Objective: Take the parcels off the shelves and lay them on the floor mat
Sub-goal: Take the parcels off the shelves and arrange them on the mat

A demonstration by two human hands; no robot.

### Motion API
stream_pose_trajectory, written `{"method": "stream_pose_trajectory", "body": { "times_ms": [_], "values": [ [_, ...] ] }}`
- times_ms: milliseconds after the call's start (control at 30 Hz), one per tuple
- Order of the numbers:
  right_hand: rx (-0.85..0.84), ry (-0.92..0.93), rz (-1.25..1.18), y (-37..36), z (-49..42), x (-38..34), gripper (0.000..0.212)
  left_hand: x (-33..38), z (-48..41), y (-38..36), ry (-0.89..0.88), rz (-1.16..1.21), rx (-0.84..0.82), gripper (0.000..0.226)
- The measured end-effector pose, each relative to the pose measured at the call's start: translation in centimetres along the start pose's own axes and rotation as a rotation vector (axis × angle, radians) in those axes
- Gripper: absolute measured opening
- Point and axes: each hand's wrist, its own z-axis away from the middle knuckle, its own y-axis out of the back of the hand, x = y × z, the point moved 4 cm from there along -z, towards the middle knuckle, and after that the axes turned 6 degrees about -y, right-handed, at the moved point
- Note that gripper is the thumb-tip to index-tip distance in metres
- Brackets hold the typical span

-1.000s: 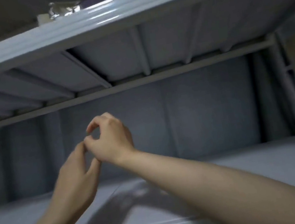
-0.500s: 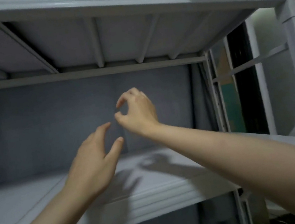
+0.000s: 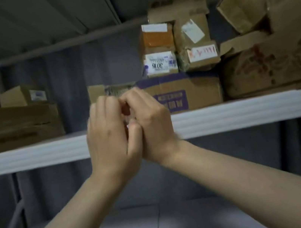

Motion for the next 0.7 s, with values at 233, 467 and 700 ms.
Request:
{"method": "stream_pose_trajectory", "body": {
  "times_ms": [233,467,700],
  "values": [
    [-0.239,-0.2,0.133,0.3,-11.3,4.1,0.007,-2.7,-12.7,-1.9,0.083,-0.014,-0.261,0.016],
    [-0.446,-0.347,0.318,6.3,-19.2,7.1,0.027,0.2,-22.1,-4.9,0.081,0.095,-0.592,0.03],
    [-0.513,-0.488,0.571,17.1,-24.7,6.7,0.041,9.8,-28.6,-6.8,0.074,0.324,-0.716,0.027]
  ]
}}
